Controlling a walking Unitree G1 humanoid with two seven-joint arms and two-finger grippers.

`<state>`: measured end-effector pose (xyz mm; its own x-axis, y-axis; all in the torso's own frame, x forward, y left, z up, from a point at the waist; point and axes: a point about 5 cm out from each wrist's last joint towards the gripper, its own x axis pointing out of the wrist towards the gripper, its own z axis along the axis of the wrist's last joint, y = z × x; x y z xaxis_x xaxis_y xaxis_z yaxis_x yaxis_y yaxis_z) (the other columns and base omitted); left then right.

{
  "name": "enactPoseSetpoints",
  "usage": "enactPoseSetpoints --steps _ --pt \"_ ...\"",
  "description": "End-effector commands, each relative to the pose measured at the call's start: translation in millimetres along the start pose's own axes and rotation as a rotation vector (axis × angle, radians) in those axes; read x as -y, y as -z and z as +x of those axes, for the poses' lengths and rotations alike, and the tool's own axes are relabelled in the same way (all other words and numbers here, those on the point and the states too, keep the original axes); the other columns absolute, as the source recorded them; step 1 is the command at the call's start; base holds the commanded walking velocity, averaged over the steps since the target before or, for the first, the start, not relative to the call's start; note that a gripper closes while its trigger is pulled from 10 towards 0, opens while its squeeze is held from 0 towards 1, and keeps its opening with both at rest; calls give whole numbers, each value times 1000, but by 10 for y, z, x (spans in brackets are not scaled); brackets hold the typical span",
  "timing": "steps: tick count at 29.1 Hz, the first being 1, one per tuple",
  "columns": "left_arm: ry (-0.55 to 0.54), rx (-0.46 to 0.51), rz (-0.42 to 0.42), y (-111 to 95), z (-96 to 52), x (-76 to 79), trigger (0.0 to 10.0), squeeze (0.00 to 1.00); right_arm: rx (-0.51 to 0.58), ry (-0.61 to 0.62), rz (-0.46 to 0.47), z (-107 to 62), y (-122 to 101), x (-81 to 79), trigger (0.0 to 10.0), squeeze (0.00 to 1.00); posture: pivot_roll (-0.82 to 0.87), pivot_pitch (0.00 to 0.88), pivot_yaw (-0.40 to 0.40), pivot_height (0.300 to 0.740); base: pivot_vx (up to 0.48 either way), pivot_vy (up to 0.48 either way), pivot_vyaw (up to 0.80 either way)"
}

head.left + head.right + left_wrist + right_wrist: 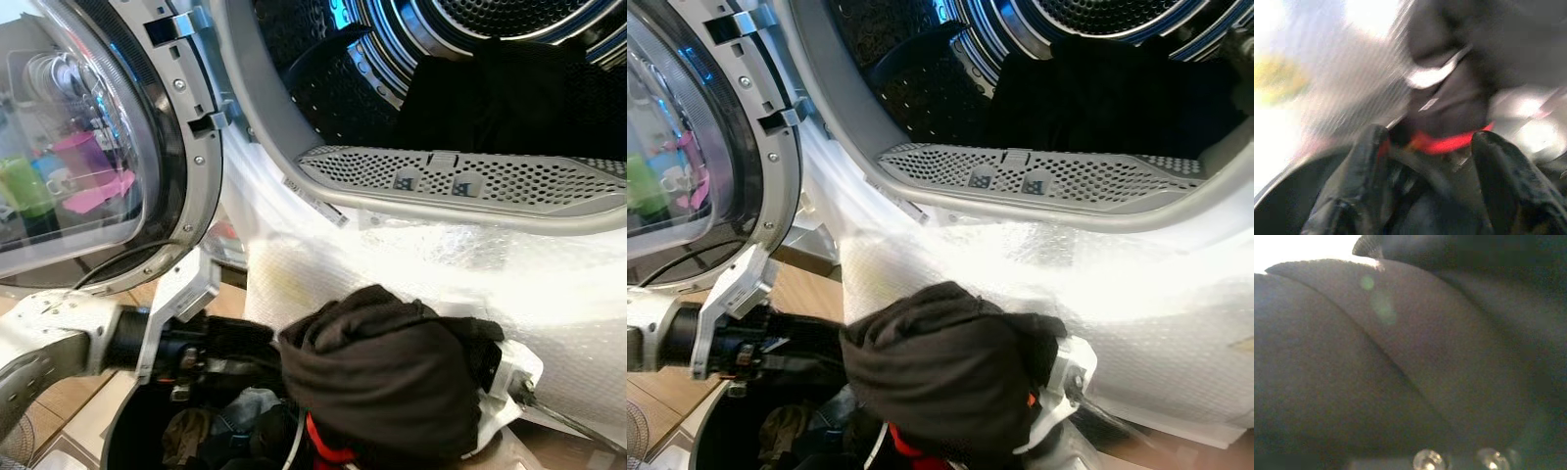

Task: Clothes washing

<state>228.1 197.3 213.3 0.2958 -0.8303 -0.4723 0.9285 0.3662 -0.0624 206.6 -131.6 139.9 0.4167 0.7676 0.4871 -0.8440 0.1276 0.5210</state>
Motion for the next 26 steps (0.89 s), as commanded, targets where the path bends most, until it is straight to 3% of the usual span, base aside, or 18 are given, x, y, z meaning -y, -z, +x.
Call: enactPoseSetpoints --steps 1,7,11,12,13,14,15,16,20,24,26 --pt "-73 -54 2 91 -77 -73 10000 1000 11 -85 -13 92 -47 -104 0 0 -22 0 259 740 0 0 0" --pt "-196 -250 -71 713 12 -186 10000 1000 -91 -180 3 80 -7 -280 0 0 -24 19 251 740 0 0 0" --pt "-290 -293 -109 1029 152 -289 10000 1000 -135 -221 21 104 28 -368 0 0 -31 21 247 740 0 0 0" --pt "-330 -316 -103 1121 188 -323 10000 804 -146 -234 24 114 34 -395 0 0 -31 21 247 740 0 0 0" --pt "-390 -336 -134 1307 256 -369 10000 804 -159 -274 31 153 36 -464 0 0 -32 22 244 740 0 0 0" --pt "-413 -338 -149 1373 280 -386 10000 333 -162 -293 31 176 33 -496 0 0 -36 23 244 740 0 0 0" --pt "-413 -338 -149 1373 280 -386 10000 333 -162 -293 31 176 33 -496 0 0 -36 23 244 740 0 0 0" --pt "-486 -373 -174 1521 311 -428 10000 0 -161 -330 29 228 16 -561 0 0 -39 24 244 740 0 0 0" --pt "-651 -420 -269 1908 414 -473 10000 0 -150 -432 26 365 -32 -723 0 0 -42 23 240 740 0 0 0" --pt "-654 -479 -249 2102 481 -424 10000 0 -148 -491 31 424 -68 -820 0 0 -42 23 240 740 0 0 0" --pt "-645 -554 -205 2262 528 -374 10000 0 -131 -531 22 491 -153 -880 0 0 -58 23 236 740 0 0 0"
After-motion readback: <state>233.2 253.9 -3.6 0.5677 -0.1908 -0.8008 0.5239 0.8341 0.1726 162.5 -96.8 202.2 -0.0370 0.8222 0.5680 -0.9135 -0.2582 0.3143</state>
